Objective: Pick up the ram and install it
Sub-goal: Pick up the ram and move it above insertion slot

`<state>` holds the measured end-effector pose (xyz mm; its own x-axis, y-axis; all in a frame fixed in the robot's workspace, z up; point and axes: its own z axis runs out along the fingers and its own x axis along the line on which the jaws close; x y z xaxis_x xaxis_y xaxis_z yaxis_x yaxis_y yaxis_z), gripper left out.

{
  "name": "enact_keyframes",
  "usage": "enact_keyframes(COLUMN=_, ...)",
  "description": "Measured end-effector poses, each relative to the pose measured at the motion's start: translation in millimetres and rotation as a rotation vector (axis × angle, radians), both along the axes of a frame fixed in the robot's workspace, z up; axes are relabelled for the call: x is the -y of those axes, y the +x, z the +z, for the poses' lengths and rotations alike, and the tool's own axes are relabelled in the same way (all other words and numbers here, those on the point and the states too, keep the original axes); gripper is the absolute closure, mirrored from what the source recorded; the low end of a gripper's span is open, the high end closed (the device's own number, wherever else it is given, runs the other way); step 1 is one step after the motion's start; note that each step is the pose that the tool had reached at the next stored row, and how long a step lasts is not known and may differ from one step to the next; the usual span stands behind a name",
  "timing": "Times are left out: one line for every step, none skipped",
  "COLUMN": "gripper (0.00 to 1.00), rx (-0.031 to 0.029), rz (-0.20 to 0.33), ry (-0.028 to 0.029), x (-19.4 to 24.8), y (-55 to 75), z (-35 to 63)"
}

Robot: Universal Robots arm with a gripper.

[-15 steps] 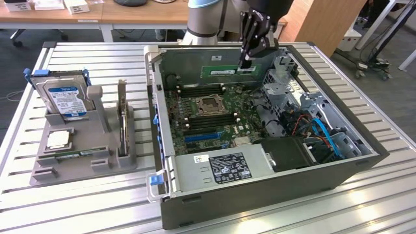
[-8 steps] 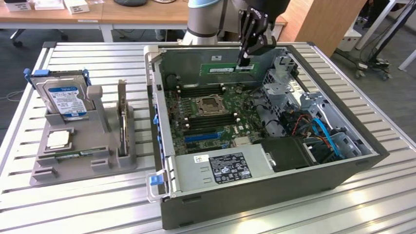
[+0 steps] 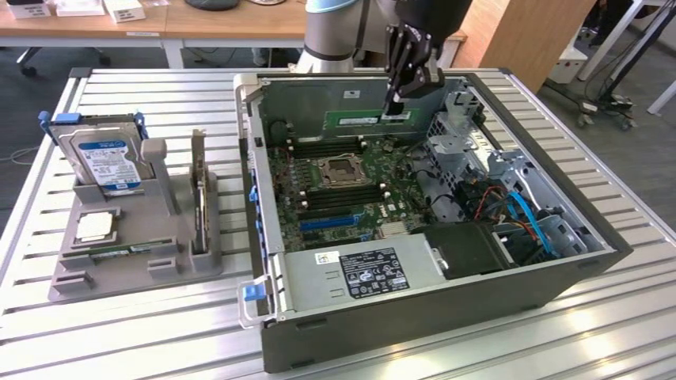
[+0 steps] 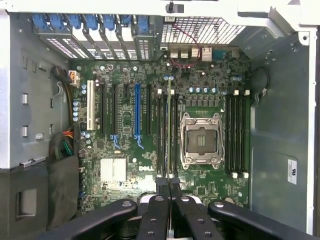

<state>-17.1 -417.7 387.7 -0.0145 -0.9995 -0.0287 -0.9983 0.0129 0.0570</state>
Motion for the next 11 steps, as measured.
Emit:
enact_keyframes(gripper=0.89, rx=0.0000, rz=0.000, ry=0.0000, x=0.0, y=0.0, z=-2.0)
enact_keyframes(gripper=0.89, rx=0.0001, rz=0.000, ry=-0.0001, x=0.0, y=0.0, z=-3.7)
enact_keyframes(gripper=0.89, rx=0.0001, rz=0.000, ry=-0.0001, x=0.0, y=0.0, z=-5.5)
enact_keyframes(gripper=0.89, rx=0.0001, rz=0.000, ry=-0.0001, x=0.0, y=0.0, z=-7.3)
enact_keyframes(gripper=0.89, rx=-0.0001, rz=0.000, ry=0.0000, x=0.0, y=0.0, z=-9.1)
enact_keyframes(gripper=0.89, rx=0.0000, rz=0.000, ry=0.0000, x=0.0, y=0.0, z=-10.9)
enact_keyframes(gripper=0.89, rx=0.0000, rz=0.000, ry=0.0000, x=0.0, y=0.0, z=-12.8)
enact_keyframes(gripper=0.89, rx=0.0001, rz=0.000, ry=0.0000, x=0.0, y=0.0, z=-14.6)
enact_keyframes(gripper=0.89, rx=0.0000, rz=0.000, ry=0.0000, x=0.0, y=0.0, z=-16.4)
enact_keyframes(gripper=0.89, rx=0.0001, rz=0.000, ry=0.0000, x=0.0, y=0.0, z=-17.6)
enact_keyframes(gripper=0.89, rx=0.0000, rz=0.000, ry=-0.0001, x=0.0, y=0.0, z=-17.8)
